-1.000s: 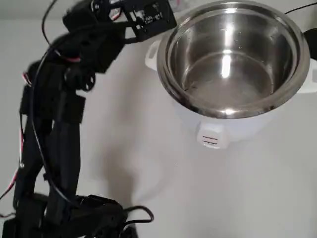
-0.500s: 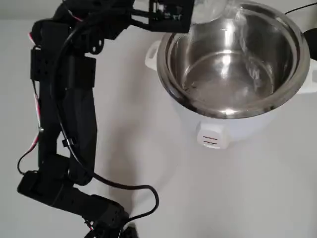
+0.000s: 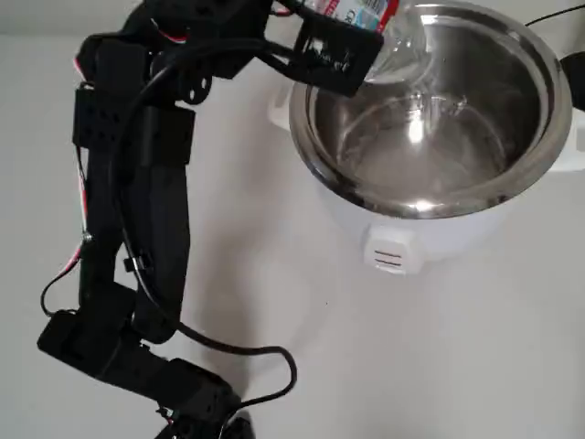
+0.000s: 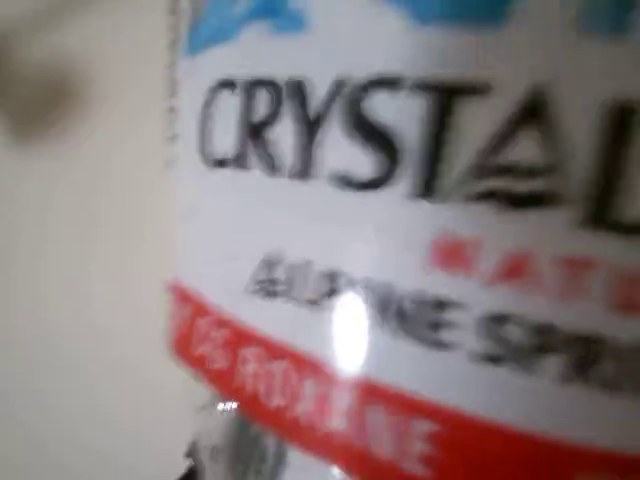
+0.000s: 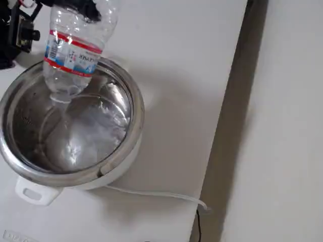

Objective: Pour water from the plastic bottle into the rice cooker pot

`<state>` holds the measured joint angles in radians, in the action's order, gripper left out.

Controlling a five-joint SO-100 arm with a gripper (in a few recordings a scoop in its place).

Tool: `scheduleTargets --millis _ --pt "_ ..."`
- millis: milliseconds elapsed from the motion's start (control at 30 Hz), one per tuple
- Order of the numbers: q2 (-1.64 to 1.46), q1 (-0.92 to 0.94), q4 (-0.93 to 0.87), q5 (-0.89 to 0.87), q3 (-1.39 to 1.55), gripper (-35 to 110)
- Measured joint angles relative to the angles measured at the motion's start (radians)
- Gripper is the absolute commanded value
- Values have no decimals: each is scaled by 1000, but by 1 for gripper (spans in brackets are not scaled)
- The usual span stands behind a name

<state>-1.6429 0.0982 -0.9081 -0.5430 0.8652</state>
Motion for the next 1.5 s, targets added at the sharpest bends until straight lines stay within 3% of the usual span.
scheduleTargets --millis 600,1500 --pt "-2 18 0 -129 -20 7" --pt "-11 29 2 -150 -41 7"
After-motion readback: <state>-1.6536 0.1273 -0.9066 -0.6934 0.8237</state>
